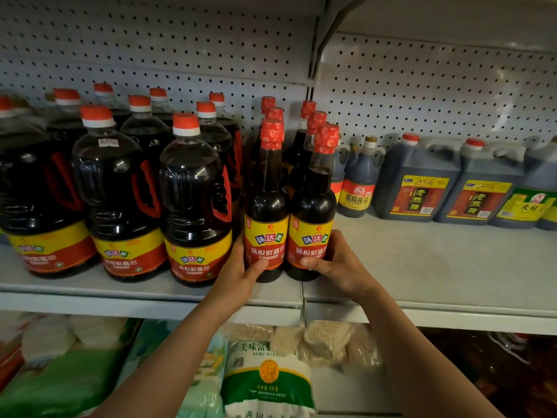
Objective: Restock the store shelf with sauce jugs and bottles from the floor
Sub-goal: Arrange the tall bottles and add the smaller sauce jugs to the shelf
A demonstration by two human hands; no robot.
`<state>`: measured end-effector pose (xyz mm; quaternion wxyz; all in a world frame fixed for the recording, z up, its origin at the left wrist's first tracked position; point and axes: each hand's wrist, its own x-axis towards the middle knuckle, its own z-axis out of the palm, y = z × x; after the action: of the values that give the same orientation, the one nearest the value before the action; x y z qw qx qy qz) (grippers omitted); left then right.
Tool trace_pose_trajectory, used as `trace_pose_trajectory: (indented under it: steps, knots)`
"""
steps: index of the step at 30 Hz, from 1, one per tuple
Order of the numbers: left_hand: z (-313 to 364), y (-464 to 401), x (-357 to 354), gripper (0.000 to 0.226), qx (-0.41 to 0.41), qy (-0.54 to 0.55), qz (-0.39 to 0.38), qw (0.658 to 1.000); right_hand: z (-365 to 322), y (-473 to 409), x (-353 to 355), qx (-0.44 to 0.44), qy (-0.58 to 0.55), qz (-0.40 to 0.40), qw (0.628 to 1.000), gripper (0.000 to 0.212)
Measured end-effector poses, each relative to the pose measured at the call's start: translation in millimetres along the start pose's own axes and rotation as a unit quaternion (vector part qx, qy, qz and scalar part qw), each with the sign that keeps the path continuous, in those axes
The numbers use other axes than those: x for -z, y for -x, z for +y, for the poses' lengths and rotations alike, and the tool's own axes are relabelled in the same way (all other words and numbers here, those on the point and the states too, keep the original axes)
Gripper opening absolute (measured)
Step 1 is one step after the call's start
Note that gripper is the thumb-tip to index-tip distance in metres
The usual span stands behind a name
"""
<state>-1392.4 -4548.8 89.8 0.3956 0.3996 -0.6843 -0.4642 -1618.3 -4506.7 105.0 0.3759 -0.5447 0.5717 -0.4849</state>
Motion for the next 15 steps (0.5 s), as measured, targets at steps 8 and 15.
trace_pose_trajectory:
  steps: [8, 15]
  knots:
    - [5.8, 2.6, 1.1, 0.076, -0.013, 0.002, -0.006, 1.0, -4.0, -0.9, 3.4, 0.002, 0.012, -0.035, 0.999, 0.077]
    - [50.9, 19.9, 7.6, 0.077, -0.082, 0.061, 0.074, 0.992, -43.6, -2.9, 34.5, 0.095, -0.031, 0.033, 0.994, 0.064]
